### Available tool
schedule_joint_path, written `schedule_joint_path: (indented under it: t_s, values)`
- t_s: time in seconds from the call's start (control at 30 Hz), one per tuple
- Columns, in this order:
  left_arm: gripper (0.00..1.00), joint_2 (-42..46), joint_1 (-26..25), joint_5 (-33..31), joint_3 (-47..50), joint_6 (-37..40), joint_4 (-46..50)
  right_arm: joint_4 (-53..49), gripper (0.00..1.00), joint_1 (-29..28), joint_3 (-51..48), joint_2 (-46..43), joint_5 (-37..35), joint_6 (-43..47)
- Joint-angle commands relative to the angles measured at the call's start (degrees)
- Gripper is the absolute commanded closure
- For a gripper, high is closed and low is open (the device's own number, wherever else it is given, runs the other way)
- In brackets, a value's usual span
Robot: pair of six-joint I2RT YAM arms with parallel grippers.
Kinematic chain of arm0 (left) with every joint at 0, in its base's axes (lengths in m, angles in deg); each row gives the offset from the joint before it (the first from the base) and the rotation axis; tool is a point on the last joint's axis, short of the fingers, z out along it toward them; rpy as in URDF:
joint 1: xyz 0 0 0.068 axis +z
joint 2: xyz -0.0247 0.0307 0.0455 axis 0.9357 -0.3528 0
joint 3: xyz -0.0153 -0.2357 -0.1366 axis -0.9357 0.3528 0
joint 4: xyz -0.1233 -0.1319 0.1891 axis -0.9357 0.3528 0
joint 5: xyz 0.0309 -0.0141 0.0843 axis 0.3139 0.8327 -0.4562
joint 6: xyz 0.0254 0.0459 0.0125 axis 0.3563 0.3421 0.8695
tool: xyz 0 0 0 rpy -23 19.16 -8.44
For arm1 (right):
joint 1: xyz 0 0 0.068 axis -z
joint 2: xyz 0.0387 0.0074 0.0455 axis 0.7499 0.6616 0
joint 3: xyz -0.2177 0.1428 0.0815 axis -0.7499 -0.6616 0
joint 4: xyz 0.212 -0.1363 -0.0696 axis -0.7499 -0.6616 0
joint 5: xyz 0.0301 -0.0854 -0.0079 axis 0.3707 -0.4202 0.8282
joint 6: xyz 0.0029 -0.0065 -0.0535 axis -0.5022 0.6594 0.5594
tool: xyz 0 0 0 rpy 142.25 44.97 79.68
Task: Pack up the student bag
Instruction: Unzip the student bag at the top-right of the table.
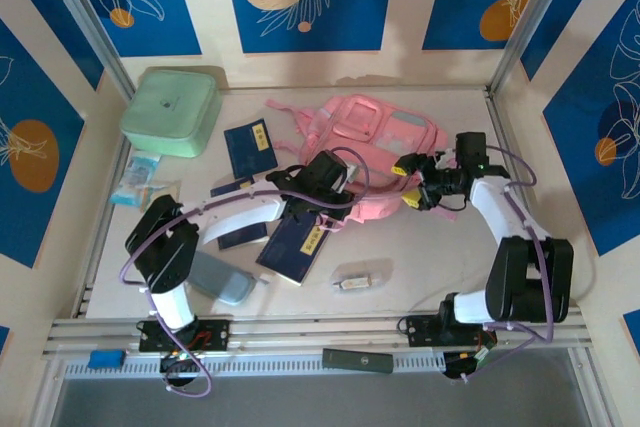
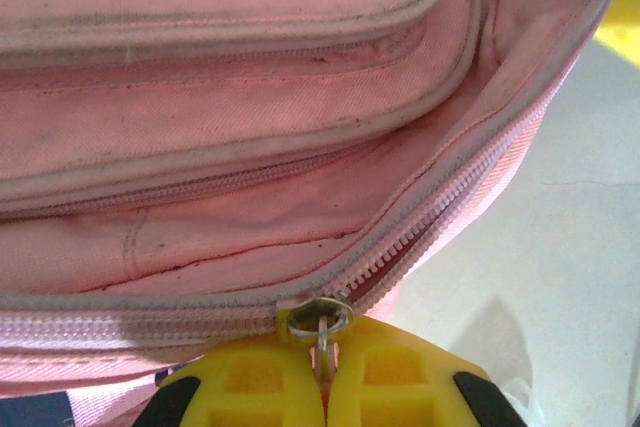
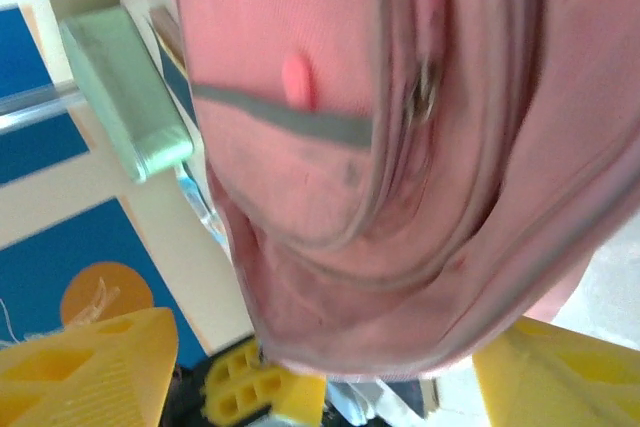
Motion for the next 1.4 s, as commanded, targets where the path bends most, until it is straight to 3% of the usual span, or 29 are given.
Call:
schedule_joint_path:
  t_s: [0.0,0.23,0.43,0.6,0.83,0.97,1.2,1.23,1.37]
  values:
    - [1.00,-0.34,0.20,2.48,-3.10,-1.44,-1.86,4.08,0.17,-4.87,-3.19,-2.98,-1.04,-10.78]
    - [1.00,-0.29,-0.09,3.18,-3.81,-2.00,-2.17,10.74,0.22,-11.72,-3.87,0.86,-10.56,-17.20]
    - [1.00,0.52,-0.42,3.40,-3.60,-2.27,-1.92,8.62,0.49,-15.08,2.20,6.79,-16.54,-12.42]
    - [1.00,3.05,-0.55,3.03,-1.30,-1.92,-1.14,5.66,0.82,-14.91,4.81,7.96,-16.80,-4.62]
    - [1.00,7.84,-0.28,-1.64,3.16,1.51,5.33,-1.00,1.00,-6.23,4.72,2.94,-16.05,8.74]
    - [1.00,9.71,2.39,-0.14,7.15,1.81,5.71,-4.41,1.00,2.20,5.81,1.96,-12.47,14.90]
    - [1.00,7.32,3.74,3.08,5.79,1.38,5.08,-5.99,1.00,5.99,8.84,4.49,-13.45,17.95]
    - [1.00,6.40,3.80,3.73,4.60,0.99,5.25,-6.03,0.97,5.75,9.16,4.48,-13.41,17.56]
    - [1.00,4.00,3.67,6.12,1.83,-1.91,2.39,-5.76,0.63,3.64,8.47,2.52,-10.58,14.92]
